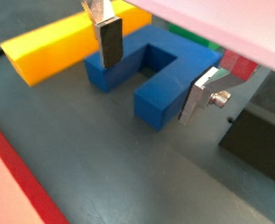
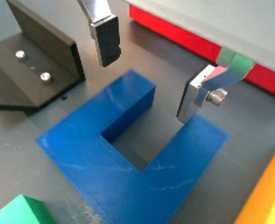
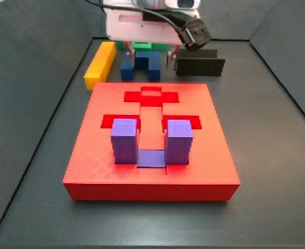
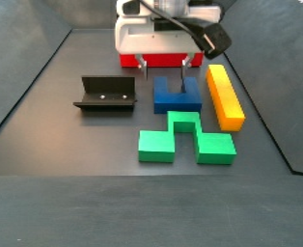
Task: Pick up the blue object. Move up. Place the blue object on the fixture. Regrasp the blue object. Move to above the board. Insert the blue object.
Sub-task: Pick up the blue object.
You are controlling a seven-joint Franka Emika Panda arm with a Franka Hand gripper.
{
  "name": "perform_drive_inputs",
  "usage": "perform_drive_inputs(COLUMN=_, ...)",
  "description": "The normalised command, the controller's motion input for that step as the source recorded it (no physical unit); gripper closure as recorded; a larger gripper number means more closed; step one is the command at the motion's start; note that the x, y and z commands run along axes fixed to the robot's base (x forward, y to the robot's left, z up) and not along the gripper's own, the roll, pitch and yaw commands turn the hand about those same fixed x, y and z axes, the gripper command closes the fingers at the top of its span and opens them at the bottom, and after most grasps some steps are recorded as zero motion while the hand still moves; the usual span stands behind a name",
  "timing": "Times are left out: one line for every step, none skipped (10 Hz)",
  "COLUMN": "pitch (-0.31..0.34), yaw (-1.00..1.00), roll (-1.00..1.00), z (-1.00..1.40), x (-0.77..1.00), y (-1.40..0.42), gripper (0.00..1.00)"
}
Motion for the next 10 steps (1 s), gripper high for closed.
perform_drive_inputs(pitch=0.090, yaw=0.00, roll=0.09, z=0.00, x=0.41, y=0.13, gripper=0.00)
perform_drive_inputs(pitch=0.116, yaw=0.00, roll=0.13, z=0.00, x=0.38, y=0.09, gripper=0.00)
perform_drive_inputs(pitch=0.101, yaw=0.00, roll=0.17, z=-0.17, x=0.13, y=0.01, gripper=0.00)
perform_drive_inputs(pitch=0.079, yaw=0.00, roll=0.19, z=-0.25, x=0.00, y=0.00, gripper=0.00)
perform_drive_inputs(pitch=0.043, yaw=0.00, roll=0.13, z=-0.27, x=-0.02, y=0.00, gripper=0.00)
perform_drive_inputs(pitch=0.029, yaw=0.00, roll=0.07, z=-0.20, x=0.00, y=0.00, gripper=0.00)
perform_drive_inputs(pitch=0.027, yaw=0.00, roll=0.03, z=-0.13, x=0.00, y=0.00, gripper=0.00)
perform_drive_inputs(pitch=0.021, yaw=0.00, roll=0.04, z=-0.12, x=0.00, y=0.00, gripper=0.00)
perform_drive_inputs(pitch=0.017, yaw=0.00, roll=0.03, z=-0.09, x=0.00, y=0.00, gripper=0.00)
perform_drive_inputs(pitch=0.009, yaw=0.00, roll=0.02, z=-0.09, x=-0.02, y=0.00, gripper=0.00)
